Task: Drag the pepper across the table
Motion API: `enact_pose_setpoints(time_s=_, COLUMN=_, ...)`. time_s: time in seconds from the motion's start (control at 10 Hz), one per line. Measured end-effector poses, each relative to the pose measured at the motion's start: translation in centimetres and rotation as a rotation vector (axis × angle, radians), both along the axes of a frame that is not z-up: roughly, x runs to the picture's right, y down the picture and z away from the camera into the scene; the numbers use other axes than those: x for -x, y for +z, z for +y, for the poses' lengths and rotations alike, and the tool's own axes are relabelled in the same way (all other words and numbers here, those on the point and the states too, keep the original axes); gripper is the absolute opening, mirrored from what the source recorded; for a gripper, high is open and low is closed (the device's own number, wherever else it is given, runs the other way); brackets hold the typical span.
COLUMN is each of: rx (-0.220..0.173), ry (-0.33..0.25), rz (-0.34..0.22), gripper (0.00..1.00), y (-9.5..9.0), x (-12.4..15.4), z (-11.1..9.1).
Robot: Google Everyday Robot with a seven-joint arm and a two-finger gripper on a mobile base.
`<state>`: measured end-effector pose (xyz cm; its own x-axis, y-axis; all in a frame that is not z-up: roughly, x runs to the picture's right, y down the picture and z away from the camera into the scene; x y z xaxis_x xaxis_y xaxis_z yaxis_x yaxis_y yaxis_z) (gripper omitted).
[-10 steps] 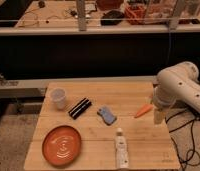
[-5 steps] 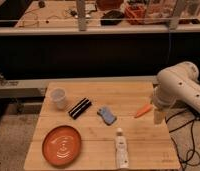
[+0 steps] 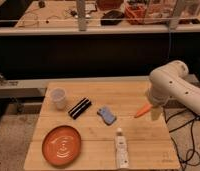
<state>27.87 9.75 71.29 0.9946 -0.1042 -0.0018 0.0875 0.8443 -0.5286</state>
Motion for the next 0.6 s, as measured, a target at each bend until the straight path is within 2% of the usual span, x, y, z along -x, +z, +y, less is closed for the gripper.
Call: enact_pose_setpoints(time_s=0.6, rx=-0.016, ry=-0.112, rz=-0.054, gripper=0.80, y=2.5, x=0.3, z=-1.1)
